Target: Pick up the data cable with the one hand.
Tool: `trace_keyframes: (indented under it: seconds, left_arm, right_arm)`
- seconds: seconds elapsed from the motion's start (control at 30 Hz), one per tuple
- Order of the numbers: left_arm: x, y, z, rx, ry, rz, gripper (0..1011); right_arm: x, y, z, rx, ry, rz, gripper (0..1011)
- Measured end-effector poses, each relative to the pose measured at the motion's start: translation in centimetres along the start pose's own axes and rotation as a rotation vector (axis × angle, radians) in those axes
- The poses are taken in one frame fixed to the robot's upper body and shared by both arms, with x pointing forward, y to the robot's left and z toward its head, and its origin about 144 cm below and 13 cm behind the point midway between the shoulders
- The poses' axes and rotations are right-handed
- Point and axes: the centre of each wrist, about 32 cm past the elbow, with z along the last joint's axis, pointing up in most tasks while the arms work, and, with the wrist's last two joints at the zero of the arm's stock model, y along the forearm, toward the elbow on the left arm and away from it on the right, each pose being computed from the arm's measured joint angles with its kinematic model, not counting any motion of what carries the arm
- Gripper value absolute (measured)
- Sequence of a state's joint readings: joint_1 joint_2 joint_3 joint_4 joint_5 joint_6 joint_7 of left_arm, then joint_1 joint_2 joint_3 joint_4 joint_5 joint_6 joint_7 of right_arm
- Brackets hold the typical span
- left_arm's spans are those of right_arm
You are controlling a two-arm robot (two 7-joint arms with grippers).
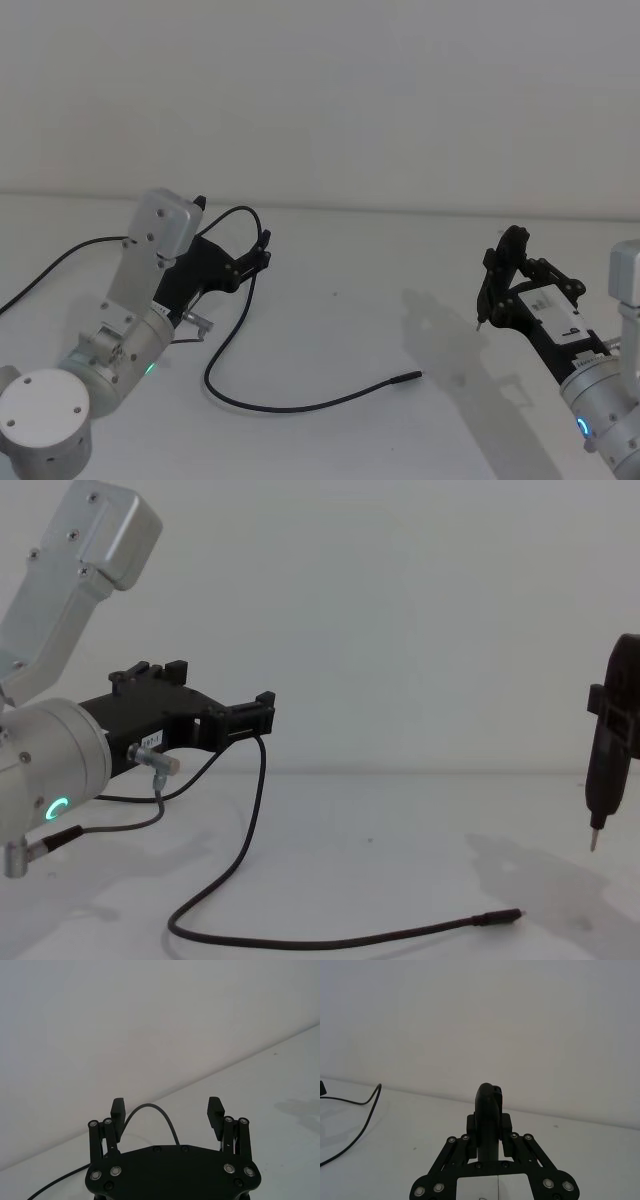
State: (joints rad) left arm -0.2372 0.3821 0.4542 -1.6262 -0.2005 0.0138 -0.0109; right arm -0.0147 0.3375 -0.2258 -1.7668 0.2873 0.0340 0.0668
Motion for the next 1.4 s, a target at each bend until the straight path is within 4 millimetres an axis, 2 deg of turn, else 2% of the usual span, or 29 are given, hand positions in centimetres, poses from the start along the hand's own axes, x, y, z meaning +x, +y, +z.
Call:
trace_keyframes:
  seconds: [0.33, 0.63, 1.4]
  left_arm:
    - [0.0, 0.0, 0.1, -0.002, -0.002, -0.01, 1001]
    - [0.1, 0.0, 0.6, -0.01, -0.037, -0.089, 1001]
    - [2.8, -0.4, 3.4, -0.021, -0.228, -0.446, 1001]
  right_arm:
    - [0.0, 0.0, 0.0, 0.0, 0.0, 0.0, 268]
    - [0.0, 0.0, 0.0, 0.0, 0.0, 0.0, 268]
    - [0.0, 0.0, 0.0, 0.0, 0.0, 0.0, 268]
